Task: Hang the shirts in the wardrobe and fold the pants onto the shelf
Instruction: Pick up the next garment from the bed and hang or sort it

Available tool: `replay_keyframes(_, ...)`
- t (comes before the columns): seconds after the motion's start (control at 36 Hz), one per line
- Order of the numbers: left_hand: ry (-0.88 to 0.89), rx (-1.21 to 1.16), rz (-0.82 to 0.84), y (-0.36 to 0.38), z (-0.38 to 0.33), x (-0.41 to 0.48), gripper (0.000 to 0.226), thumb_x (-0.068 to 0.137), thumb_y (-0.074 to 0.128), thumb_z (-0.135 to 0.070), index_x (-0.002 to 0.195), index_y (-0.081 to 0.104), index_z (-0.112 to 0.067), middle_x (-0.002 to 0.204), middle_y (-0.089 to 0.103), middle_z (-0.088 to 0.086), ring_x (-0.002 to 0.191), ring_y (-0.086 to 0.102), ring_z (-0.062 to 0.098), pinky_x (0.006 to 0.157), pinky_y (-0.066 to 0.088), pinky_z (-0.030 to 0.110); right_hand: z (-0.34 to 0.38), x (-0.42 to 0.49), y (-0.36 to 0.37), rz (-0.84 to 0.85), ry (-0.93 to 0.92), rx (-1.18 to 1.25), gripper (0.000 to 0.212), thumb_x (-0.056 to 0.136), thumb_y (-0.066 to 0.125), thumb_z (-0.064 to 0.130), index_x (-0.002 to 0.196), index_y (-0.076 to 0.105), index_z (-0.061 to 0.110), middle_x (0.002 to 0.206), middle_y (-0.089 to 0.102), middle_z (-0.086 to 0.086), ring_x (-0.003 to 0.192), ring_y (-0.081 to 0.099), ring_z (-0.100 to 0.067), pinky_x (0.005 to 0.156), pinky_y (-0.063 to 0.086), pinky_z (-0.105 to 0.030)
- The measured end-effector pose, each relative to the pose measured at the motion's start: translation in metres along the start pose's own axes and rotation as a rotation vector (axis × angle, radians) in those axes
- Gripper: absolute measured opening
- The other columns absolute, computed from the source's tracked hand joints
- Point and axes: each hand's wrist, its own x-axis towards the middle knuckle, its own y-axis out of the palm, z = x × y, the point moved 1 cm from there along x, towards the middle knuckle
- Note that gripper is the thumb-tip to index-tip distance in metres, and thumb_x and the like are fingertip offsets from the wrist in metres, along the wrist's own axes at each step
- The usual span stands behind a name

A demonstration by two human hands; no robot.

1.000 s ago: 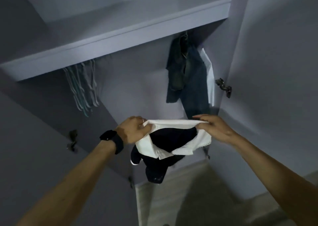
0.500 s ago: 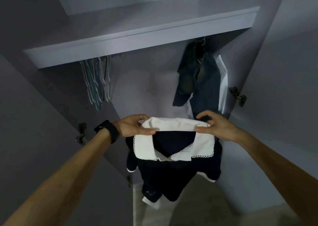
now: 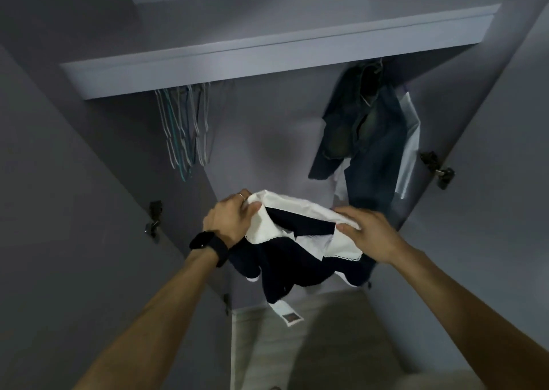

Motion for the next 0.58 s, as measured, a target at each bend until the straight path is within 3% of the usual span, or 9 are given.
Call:
replay_keyframes(0.06, 0.018, 0.083, -0.006, 0.004, 0.009, -0.005, 0.028, 0.1, 0.043, -0.056, 0.102, 0.053, -0.03, 0.092, 0.062, -0.002, 0.087, 0.061, 0.031, 0.071, 0.038, 0.034, -0.003, 0.006, 0.012, 0.119, 0.064, -0.09, 0.027, 0.099, 0.064, 0.024, 0.126, 0.067, 0.022, 0.097, 0.068, 0.011, 0.082, 0.061, -0.006, 0.068, 0.039, -0.005)
replay_keyframes(0.11, 0.013, 0.102, -0.03, 0.009, 0.012, -0.013, 0.028, 0.102, 0.04, -0.055, 0.101, 0.051, -0.029, 0.103, 0.065, 0.0, 0.091, 0.063, 0.034, 0.076, 0.038, 0.037, -0.003, 0.008, 0.02, 0.091, 0.082, -0.083, 0.02, 0.098, 0.065, 0.025, 0.117, 0.07, 0.023, 0.086, 0.067, 0.01, 0.073, 0.06, -0.009, 0.062, 0.042, -0.01)
replay_keyframes(0.22, -0.152, 0.036, -0.093, 0.004, 0.028, -0.025, 0.033, 0.102, 0.035, -0.056, 0.117, 0.051, -0.032, 0.117, 0.065, 0.0, 0.099, 0.062, 0.036, 0.075, 0.045, 0.039, 0.007, 0.023, 0.024, 0.018, 0.016, -0.023, 0.015, 0.094, 0.068, 0.041, 0.108, 0.068, 0.035, 0.083, 0.07, 0.014, 0.073, 0.063, -0.008, 0.066, 0.052, -0.029)
replay_keyframes(0.33, -0.263, 0.009, -0.166, -0.013, 0.038, -0.042, 0.033, 0.103, 0.034, -0.055, 0.123, 0.051, -0.034, 0.122, 0.063, 0.0, 0.104, 0.061, 0.035, 0.082, 0.05, 0.043, 0.027, 0.044, 0.025, 0.014, -0.081, 0.098, 0.018, 0.088, 0.074, 0.044, 0.105, 0.065, 0.044, 0.087, 0.071, 0.015, 0.08, 0.066, -0.005, 0.069, 0.053, -0.022)
replay_keyframes(0.44, -0.36, 0.034, -0.251, -0.022, 0.035, -0.064, 0.032, 0.104, 0.035, -0.053, 0.121, 0.052, -0.033, 0.122, 0.061, 0.001, 0.107, 0.059, 0.035, 0.093, 0.043, 0.046, 0.042, 0.058, 0.027, 0.045, -0.197, 0.163, 0.02, 0.088, 0.074, 0.04, 0.102, 0.063, 0.049, 0.078, 0.066, 0.02, 0.071, 0.063, -0.004, 0.058, 0.043, -0.01)
replay_keyframes(0.58, -0.444, 0.23, -0.327, -0.049, 0.033, -0.083, 0.04, 0.103, 0.037, -0.051, 0.126, 0.059, -0.026, 0.123, 0.061, 0.004, 0.116, 0.054, 0.033, 0.095, 0.033, 0.044, 0.069, 0.083, 0.03, 0.118, -0.261, 0.151, 0.017, 0.089, 0.072, 0.036, 0.1, 0.063, 0.045, 0.075, 0.063, 0.023, 0.07, 0.058, -0.002, 0.059, 0.043, -0.013)
